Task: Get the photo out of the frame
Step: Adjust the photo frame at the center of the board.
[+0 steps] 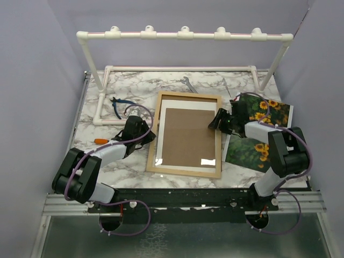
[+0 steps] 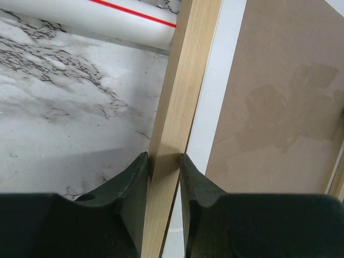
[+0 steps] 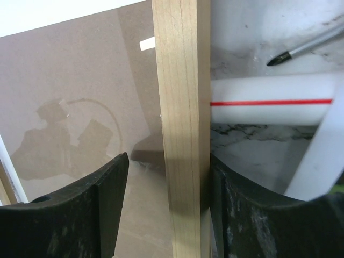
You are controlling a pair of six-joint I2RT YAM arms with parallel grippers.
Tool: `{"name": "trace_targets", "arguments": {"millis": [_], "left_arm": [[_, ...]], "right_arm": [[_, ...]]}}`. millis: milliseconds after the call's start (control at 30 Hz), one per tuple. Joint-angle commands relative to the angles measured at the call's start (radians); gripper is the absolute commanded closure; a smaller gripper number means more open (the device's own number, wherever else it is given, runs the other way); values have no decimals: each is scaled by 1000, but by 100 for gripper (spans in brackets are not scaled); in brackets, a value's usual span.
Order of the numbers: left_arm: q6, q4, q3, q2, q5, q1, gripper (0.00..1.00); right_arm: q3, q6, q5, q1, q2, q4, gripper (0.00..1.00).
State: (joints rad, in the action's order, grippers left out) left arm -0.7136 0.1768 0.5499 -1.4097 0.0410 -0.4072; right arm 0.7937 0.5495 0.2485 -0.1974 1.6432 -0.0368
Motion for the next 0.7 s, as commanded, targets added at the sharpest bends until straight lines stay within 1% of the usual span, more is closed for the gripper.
{"name": "trace_targets", "arguments": {"millis": [0, 133, 233, 333, 433, 467, 667], "left_arm": [[23, -79, 16, 16, -84, 15, 73], [28, -78, 14, 20, -66, 19, 73], [27, -85, 10, 29, -82, 23, 73], [18, -92, 11, 35, -92, 33, 73], [15, -93, 14, 41, -82, 34, 73], [12, -93, 14, 42, -76, 34, 73], [3, -72, -6, 53, -30, 34, 73]], "right_arm": [[64, 46, 44, -47, 51, -40, 39], [86, 46, 6, -51, 54, -22, 38], [94, 53, 35, -58, 58, -39, 39], [118, 62, 16, -91, 75, -27, 38], [118, 81, 17, -109, 84, -50, 37], [119, 83, 17, -109, 87, -51, 35], [132, 39, -101, -108, 38, 26, 3]]}}
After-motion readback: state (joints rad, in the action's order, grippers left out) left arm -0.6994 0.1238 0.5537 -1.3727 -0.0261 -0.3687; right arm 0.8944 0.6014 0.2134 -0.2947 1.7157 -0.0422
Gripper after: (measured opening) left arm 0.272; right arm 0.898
